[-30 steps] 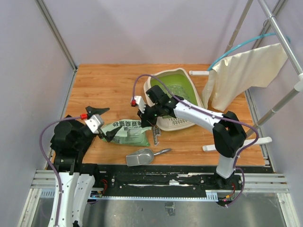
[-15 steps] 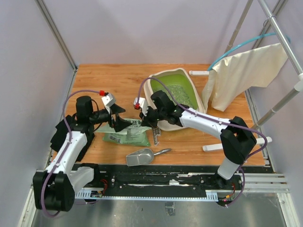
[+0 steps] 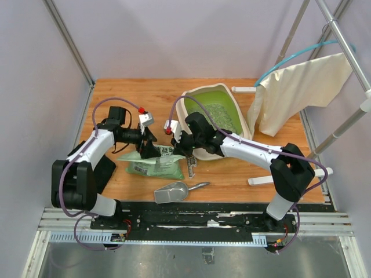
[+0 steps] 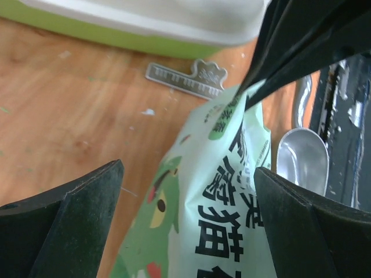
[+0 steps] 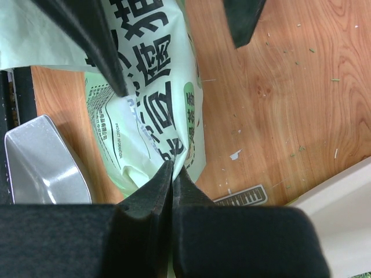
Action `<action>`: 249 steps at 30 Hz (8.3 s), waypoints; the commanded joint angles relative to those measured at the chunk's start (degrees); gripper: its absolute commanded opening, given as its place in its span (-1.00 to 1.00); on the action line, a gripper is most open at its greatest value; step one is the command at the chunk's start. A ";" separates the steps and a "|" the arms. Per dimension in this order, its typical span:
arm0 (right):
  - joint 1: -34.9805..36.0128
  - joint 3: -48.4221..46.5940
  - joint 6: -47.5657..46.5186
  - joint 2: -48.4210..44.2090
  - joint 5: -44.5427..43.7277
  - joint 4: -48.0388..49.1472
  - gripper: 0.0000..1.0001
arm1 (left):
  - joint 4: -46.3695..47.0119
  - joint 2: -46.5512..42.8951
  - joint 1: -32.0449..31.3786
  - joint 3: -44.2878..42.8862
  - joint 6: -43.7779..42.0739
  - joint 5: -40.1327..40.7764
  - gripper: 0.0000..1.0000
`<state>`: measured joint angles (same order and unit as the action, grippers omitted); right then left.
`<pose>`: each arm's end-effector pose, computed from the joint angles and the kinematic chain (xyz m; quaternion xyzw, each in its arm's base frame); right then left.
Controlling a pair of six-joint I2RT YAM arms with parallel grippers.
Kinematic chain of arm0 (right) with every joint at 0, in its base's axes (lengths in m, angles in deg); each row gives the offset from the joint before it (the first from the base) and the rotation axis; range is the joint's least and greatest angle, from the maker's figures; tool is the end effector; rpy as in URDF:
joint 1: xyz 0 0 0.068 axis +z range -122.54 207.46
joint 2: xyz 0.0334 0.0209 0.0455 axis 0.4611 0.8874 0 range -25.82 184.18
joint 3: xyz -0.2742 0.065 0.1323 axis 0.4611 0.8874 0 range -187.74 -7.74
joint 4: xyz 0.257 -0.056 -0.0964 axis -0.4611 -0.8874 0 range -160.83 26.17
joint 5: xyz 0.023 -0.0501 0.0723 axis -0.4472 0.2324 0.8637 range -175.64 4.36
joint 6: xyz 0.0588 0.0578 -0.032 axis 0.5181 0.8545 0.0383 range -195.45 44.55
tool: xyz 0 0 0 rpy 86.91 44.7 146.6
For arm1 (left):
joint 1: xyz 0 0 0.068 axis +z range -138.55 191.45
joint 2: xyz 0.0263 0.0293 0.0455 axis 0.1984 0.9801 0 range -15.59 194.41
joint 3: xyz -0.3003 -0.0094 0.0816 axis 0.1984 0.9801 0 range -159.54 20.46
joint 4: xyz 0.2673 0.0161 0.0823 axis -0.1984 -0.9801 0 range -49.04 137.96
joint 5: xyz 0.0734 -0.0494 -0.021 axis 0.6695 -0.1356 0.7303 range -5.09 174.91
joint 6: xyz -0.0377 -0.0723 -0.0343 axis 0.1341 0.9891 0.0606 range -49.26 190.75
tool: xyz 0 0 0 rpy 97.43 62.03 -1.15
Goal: Fill the litter box with clean litter
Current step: Close the cat litter bag at the center of the board, then pick up the clamp at the center of the board.
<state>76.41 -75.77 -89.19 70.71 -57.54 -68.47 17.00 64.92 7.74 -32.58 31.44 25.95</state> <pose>0.2582 0.3533 0.2631 -0.5425 0.6685 0.3432 0.3756 0.2876 -0.0861 0.2465 0.4317 0.7303 -0.3785 0.3703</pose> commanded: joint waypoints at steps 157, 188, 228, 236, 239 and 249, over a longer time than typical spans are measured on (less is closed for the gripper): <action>10.47 9.76 53.03 7.11 -54.21 2.39 -0.65 | 21.47 -38.40 6.45 14.77 16.69 26.23 0.46; 9.86 -15.10 46.85 20.53 -63.13 -18.02 0.07 | 28.22 -50.95 6.43 13.98 32.35 31.11 0.70; 8.02 1.02 39.38 -9.99 -48.94 -4.96 -0.99 | 33.80 -51.88 6.43 14.45 54.69 30.65 0.82; 7.57 5.89 35.21 -22.21 -43.47 1.61 -0.99 | 40.33 -40.05 4.29 11.20 81.85 25.99 0.89; 7.58 6.32 33.84 -24.09 -42.29 4.49 -0.99 | 41.51 -38.03 -2.19 10.93 83.69 31.40 0.88; 7.57 7.70 32.53 -25.60 -36.67 9.60 -0.98 | 48.36 -28.87 -22.84 11.21 88.02 50.22 0.84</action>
<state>84.36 -69.63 -54.81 46.97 -97.30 -63.38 59.57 32.83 -10.53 -19.73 116.37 67.98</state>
